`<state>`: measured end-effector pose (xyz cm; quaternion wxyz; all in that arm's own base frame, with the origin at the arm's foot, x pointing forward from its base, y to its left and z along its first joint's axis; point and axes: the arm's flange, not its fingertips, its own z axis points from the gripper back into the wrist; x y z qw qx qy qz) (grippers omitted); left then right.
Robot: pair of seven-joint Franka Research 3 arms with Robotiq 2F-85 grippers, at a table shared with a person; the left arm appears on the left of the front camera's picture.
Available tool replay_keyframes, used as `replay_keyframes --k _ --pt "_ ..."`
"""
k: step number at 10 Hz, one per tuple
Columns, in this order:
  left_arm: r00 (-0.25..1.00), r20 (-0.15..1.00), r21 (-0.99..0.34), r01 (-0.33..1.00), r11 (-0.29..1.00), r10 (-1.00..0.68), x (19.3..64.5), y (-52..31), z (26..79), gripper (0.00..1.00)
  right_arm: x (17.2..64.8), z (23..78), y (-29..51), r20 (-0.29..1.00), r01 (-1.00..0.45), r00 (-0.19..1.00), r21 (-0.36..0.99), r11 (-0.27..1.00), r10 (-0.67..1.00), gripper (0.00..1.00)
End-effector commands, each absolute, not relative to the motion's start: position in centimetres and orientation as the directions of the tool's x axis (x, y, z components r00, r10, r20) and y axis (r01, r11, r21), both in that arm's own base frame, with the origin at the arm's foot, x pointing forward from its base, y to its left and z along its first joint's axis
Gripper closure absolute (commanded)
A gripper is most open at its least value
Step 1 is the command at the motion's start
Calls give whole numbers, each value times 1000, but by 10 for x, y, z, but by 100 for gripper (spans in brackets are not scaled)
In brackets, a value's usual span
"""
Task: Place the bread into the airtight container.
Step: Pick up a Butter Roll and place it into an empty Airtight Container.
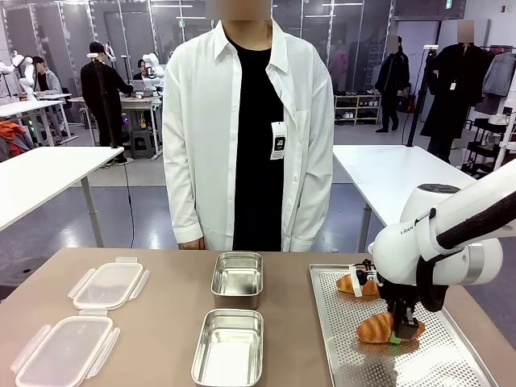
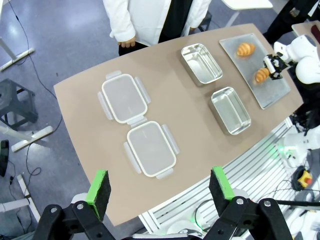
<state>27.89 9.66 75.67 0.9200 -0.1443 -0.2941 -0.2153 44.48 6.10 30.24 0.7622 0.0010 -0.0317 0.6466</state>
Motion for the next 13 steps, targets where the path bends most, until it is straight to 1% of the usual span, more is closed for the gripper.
replay_keyframes --k 1,5,6,7,8,9,11,13 --pt "727 605 -129 492 861 -324 279 97 759 0 436 326 64 40 -982 167 -80 170 985 64" --pt "727 605 -129 492 861 -324 279 97 759 0 407 395 98 55 -975 186 -115 191 981 64" --pt "727 605 -129 492 861 -324 279 97 759 0 401 403 109 60 -975 190 -110 195 980 64" --pt "727 605 -129 492 861 -324 279 97 759 0 394 409 122 98 -975 196 -81 205 976 64" --pt "727 605 -129 492 861 -324 279 97 759 0 385 415 143 147 -980 176 -68 188 973 64" --pt "727 605 -129 492 861 -324 279 97 759 0 377 422 167 164 -977 186 -75 201 969 64" --pt "727 605 -129 492 861 -324 279 97 759 0 364 427 227 165 -966 239 -60 252 957 64" --pt "727 605 -129 492 861 -324 279 97 759 0 350 421 292 152 -958 262 -78 276 953 64"
